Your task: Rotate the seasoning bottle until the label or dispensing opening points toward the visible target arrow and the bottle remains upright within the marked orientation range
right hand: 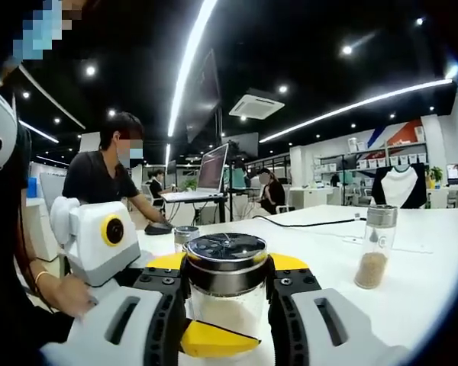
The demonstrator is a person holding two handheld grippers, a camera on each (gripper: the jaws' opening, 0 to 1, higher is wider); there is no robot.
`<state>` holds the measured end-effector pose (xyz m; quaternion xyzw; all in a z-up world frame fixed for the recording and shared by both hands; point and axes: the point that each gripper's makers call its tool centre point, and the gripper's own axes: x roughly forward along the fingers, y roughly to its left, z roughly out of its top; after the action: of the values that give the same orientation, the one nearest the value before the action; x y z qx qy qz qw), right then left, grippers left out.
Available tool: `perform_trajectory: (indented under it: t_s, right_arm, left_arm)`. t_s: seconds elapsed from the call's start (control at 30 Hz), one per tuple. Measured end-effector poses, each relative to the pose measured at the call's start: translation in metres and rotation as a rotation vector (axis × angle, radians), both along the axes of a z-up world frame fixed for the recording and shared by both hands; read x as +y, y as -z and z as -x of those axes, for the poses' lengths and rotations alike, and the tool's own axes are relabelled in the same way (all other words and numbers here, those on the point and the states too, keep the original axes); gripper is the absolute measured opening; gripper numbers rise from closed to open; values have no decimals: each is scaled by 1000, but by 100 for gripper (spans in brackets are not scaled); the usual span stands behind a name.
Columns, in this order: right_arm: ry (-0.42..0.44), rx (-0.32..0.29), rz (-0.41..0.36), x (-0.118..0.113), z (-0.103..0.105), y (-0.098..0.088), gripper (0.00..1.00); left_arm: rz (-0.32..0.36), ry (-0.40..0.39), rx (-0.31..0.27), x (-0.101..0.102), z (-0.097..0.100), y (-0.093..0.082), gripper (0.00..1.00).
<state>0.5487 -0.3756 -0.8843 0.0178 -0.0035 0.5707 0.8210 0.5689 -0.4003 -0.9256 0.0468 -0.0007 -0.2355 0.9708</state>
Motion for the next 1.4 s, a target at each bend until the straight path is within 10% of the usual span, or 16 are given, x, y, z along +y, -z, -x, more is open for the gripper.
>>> perform_trajectory:
  t_s: [0.67,0.97,1.4]
  right_arm:
    - [15,-9,-114,-5,2,-29,41]
    - [62,21,-175,-22,-2,-54,70]
    - [116,-40,-121,-44,-5,-61,67]
  left_arm:
    - [-71,8,-58,3,7,-19,49]
    - [-22,-43,-72,19,9,-44,78]
    - [-19,9,-114,20,19,-75,82]
